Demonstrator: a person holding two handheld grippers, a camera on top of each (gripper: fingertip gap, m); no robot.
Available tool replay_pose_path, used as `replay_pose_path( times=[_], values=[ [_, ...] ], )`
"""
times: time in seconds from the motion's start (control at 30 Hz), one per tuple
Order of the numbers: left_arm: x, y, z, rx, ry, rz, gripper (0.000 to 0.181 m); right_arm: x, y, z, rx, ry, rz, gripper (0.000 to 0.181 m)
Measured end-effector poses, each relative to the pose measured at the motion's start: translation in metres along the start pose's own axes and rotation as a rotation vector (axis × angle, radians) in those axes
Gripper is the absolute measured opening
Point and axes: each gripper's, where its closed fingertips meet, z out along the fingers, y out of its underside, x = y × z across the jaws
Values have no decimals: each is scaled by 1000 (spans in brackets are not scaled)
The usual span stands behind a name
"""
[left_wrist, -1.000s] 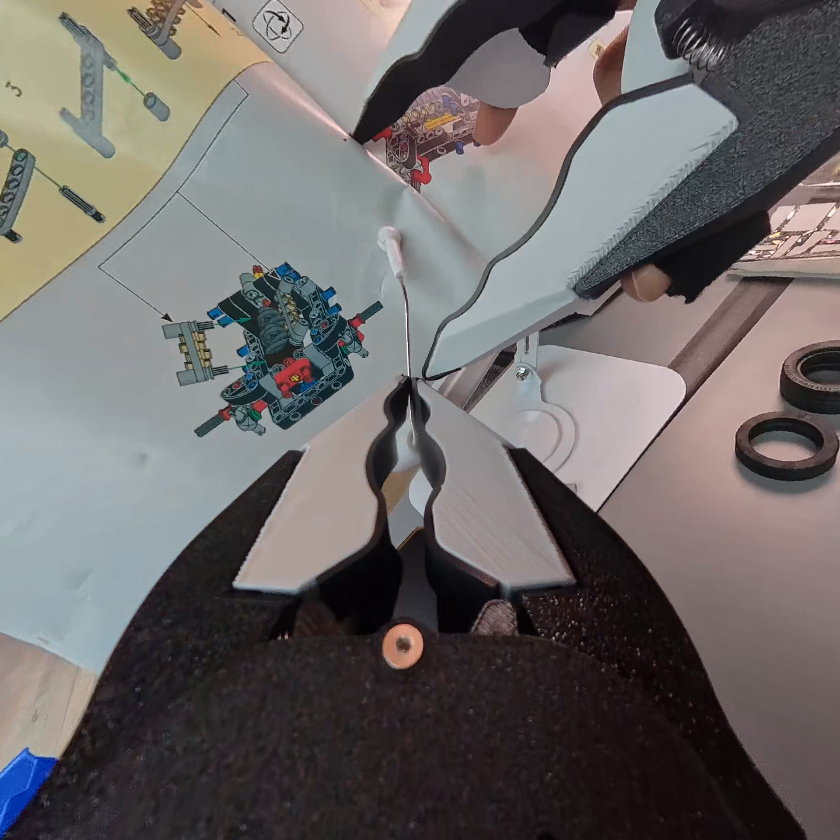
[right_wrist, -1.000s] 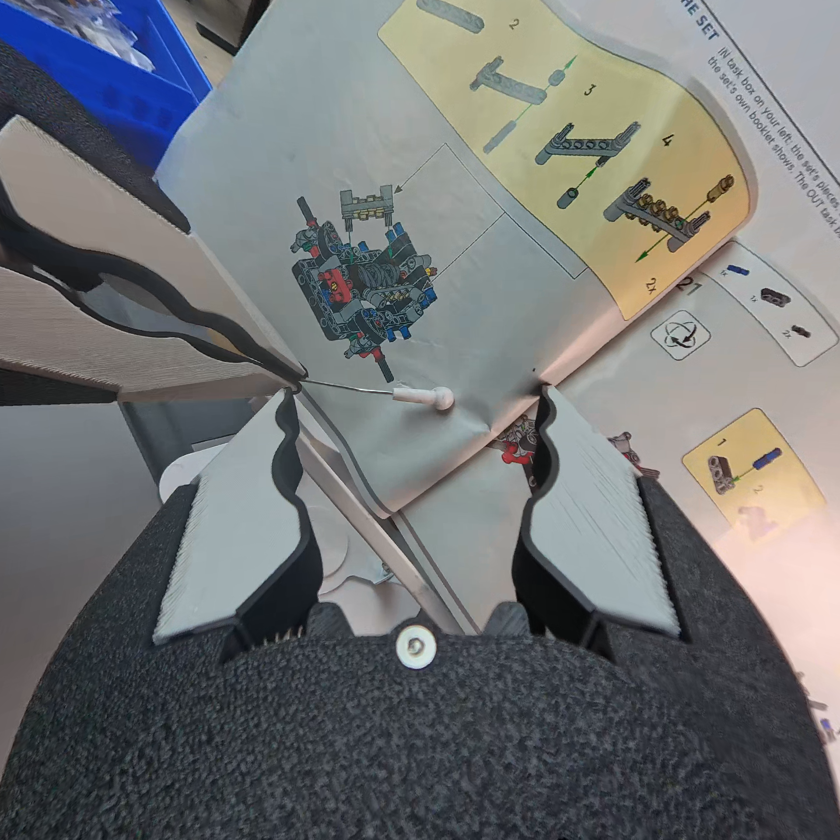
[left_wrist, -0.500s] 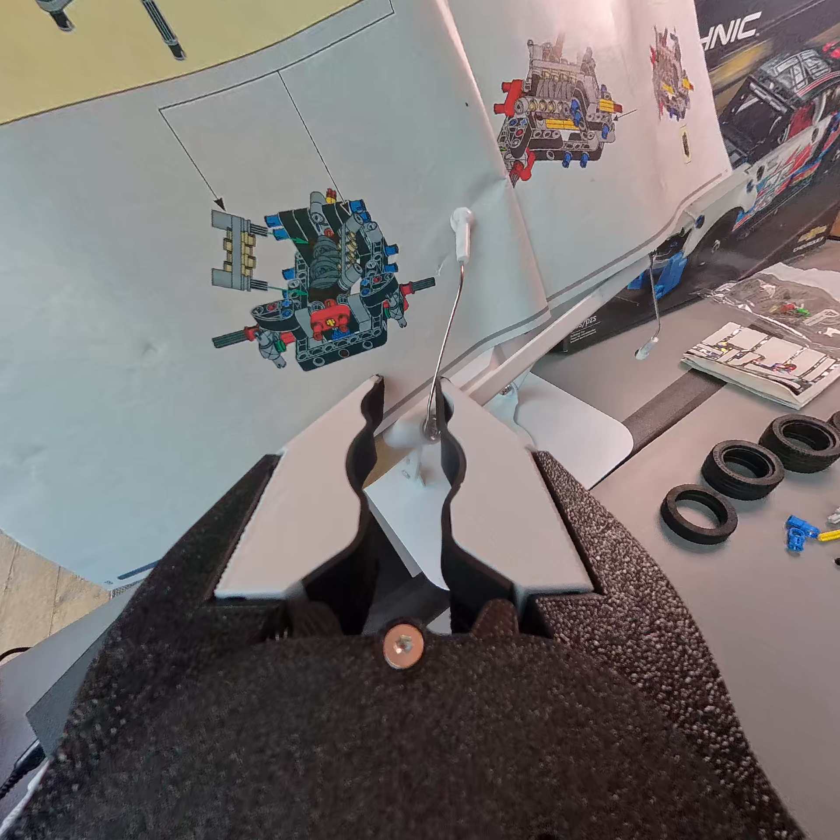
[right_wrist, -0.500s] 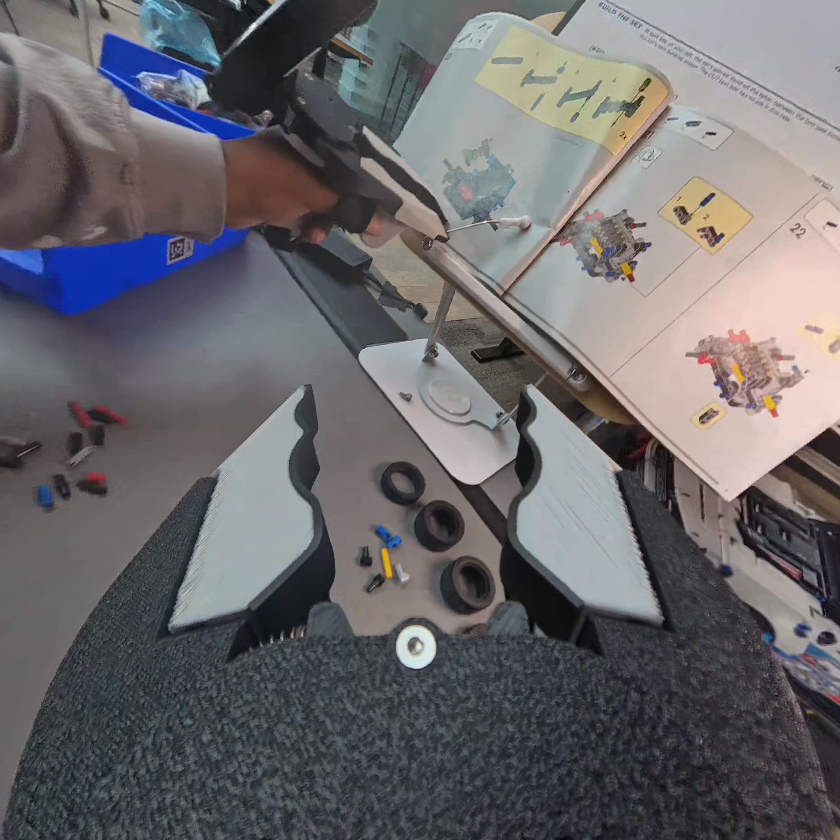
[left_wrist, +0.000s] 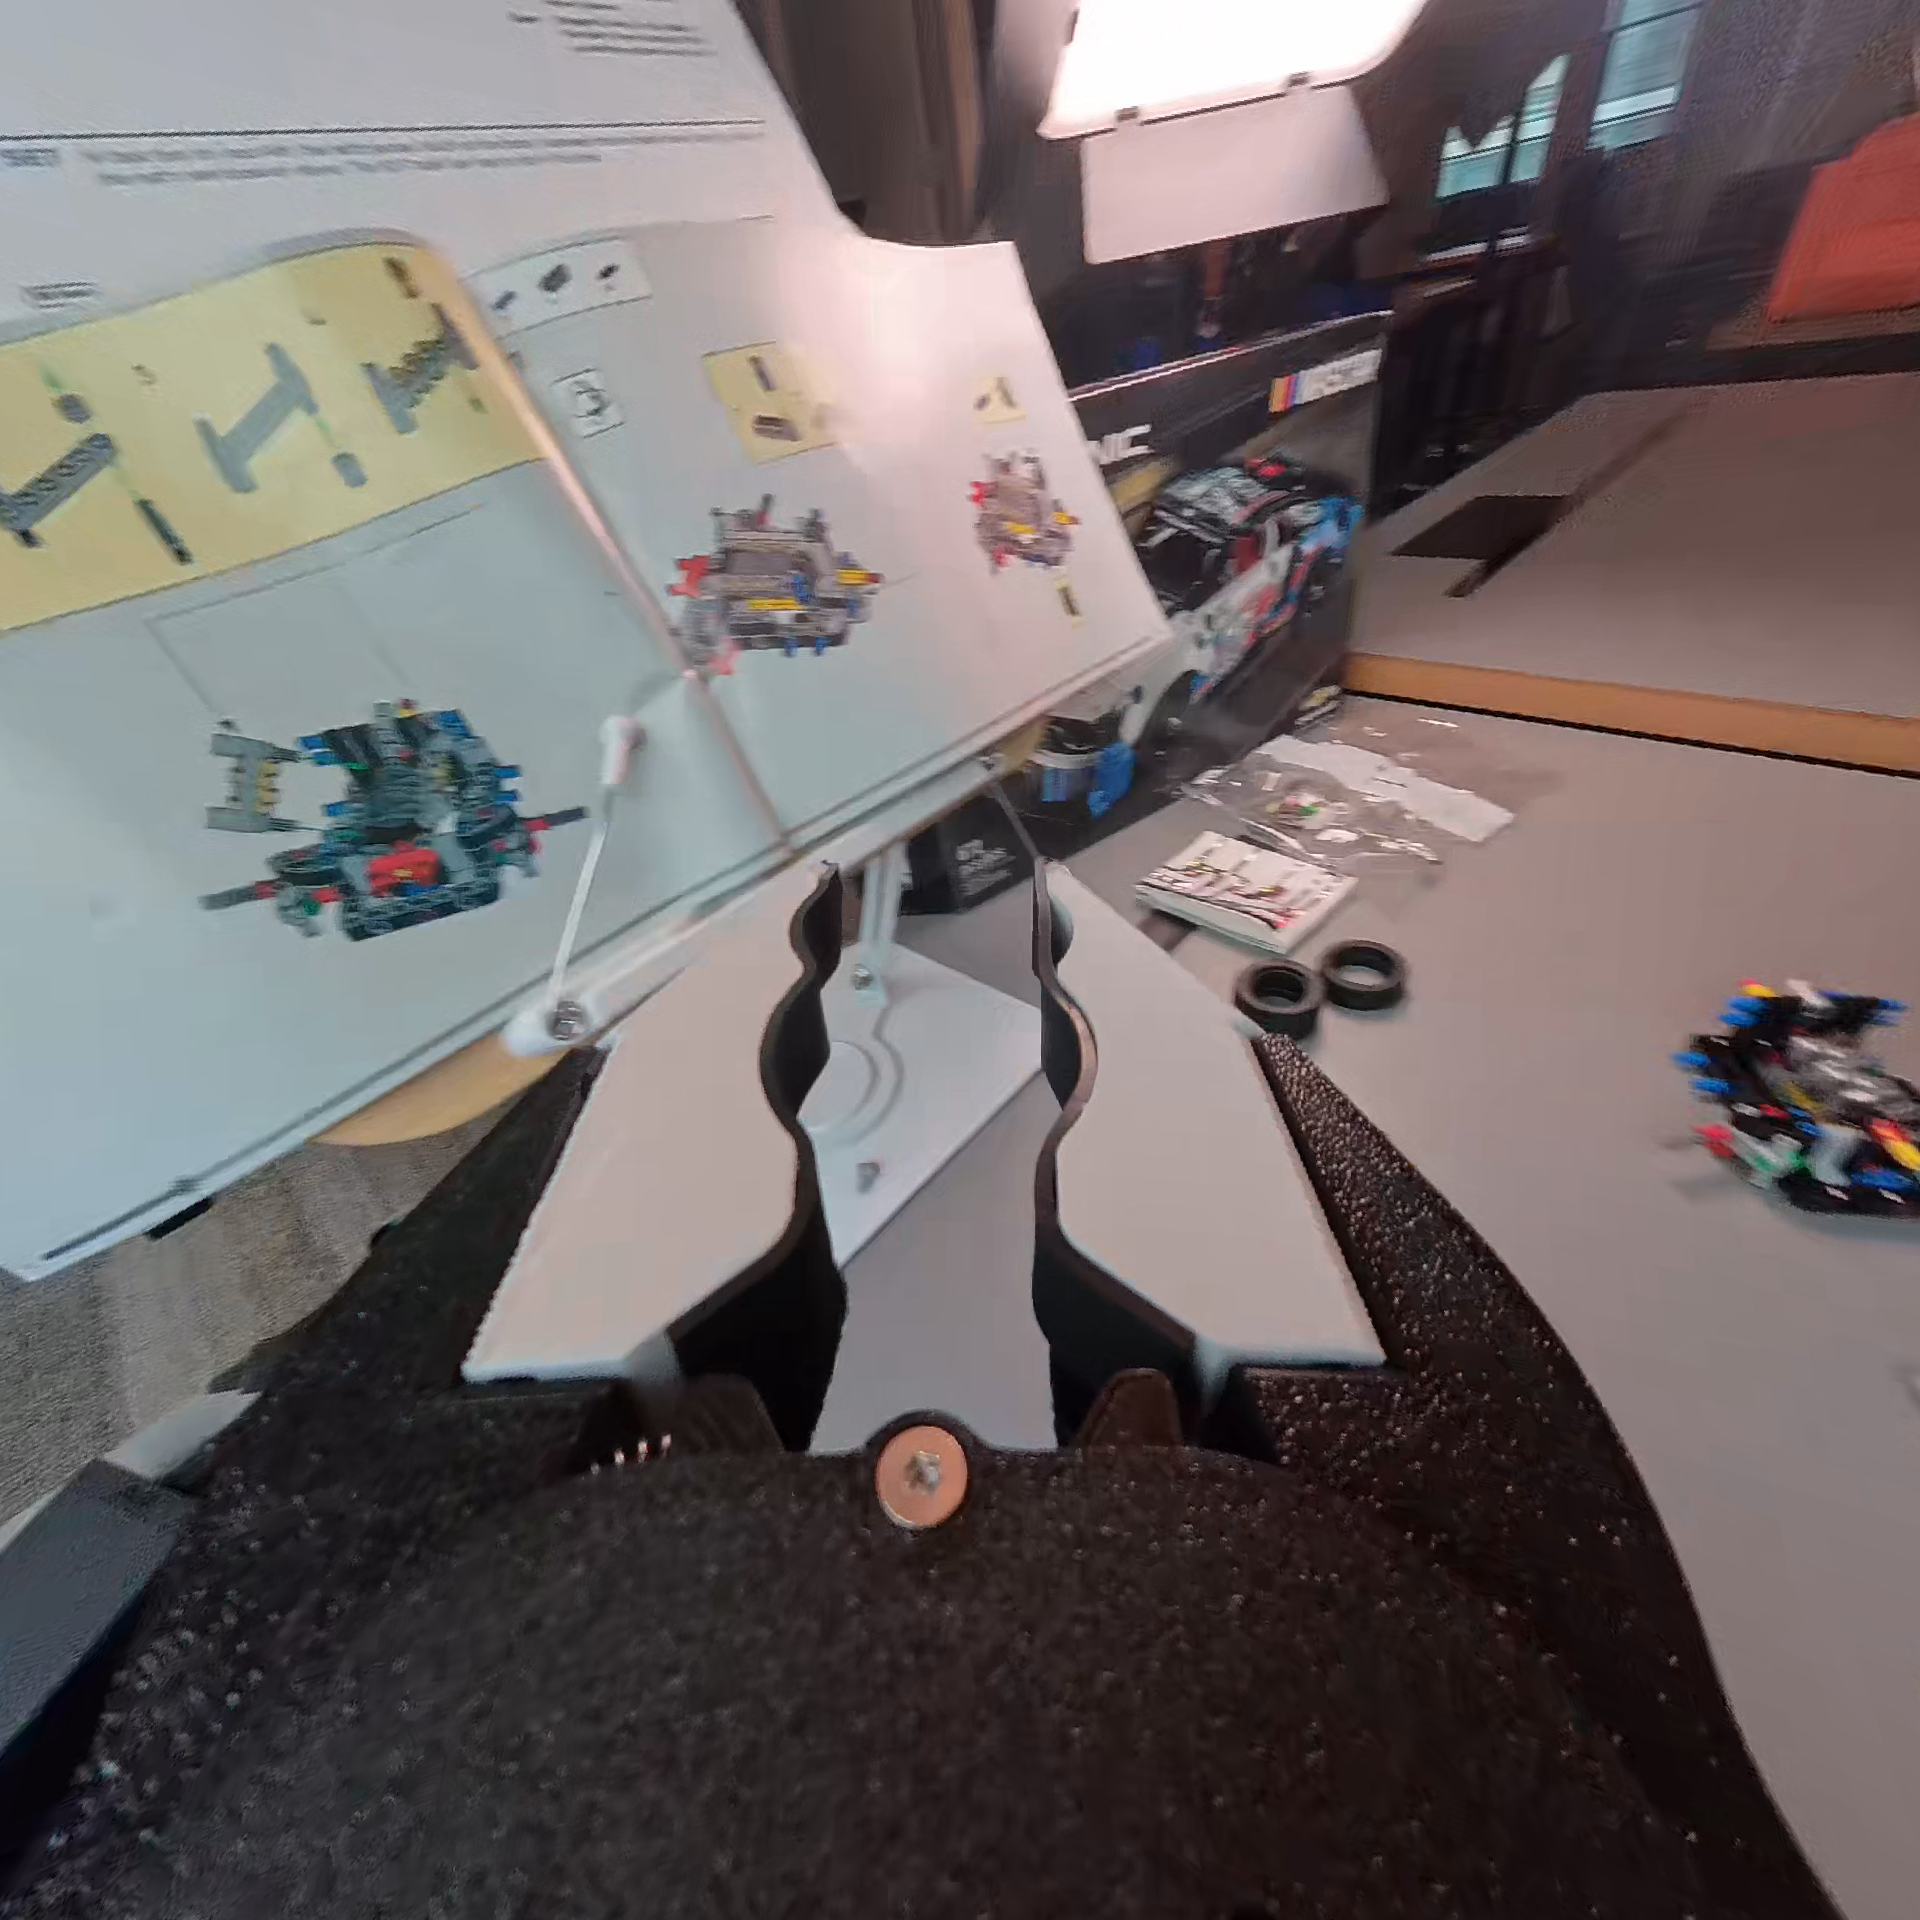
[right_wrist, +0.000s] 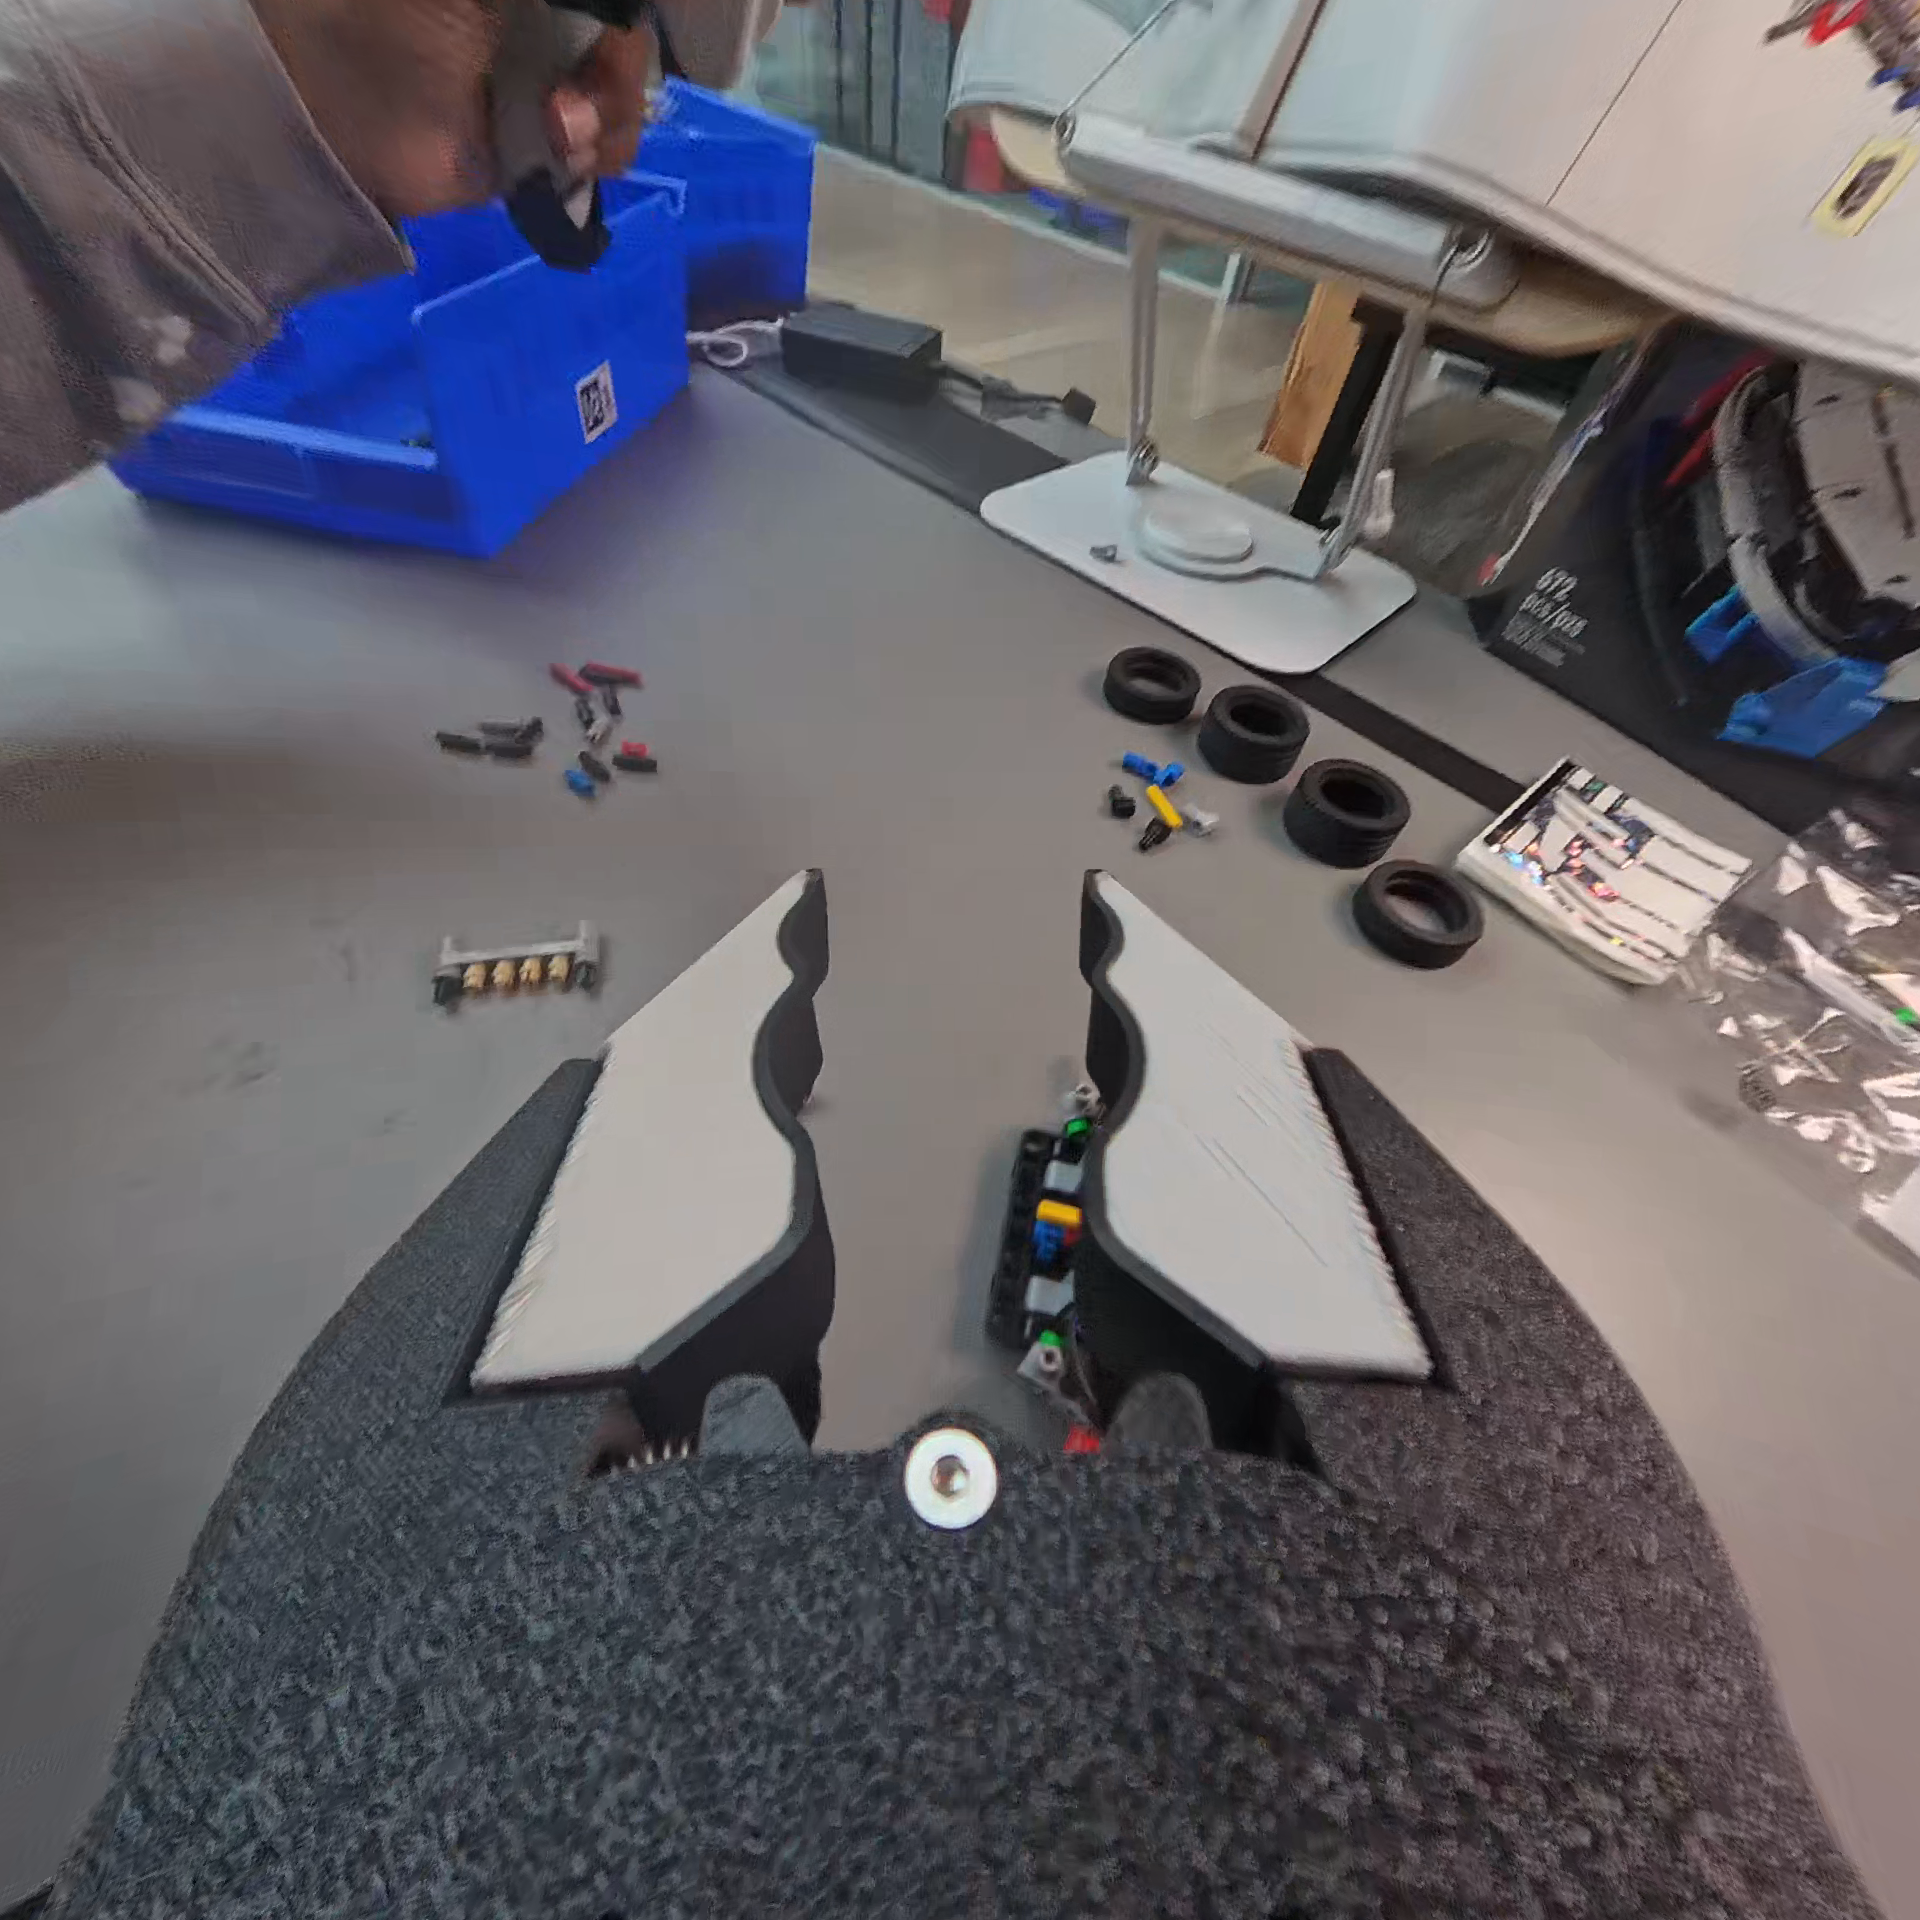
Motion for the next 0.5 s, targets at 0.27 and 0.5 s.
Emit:
replay_pose_path(
  times=[0.27,0.5],
  values=[
    [209,121,-85,-378,469,-96,30,-101,56,27,-330,-310,-190,27],
    [244,163,-99,-487,531,-139,29,-117,73,72,-573,-330,-213,15]
  ],
)
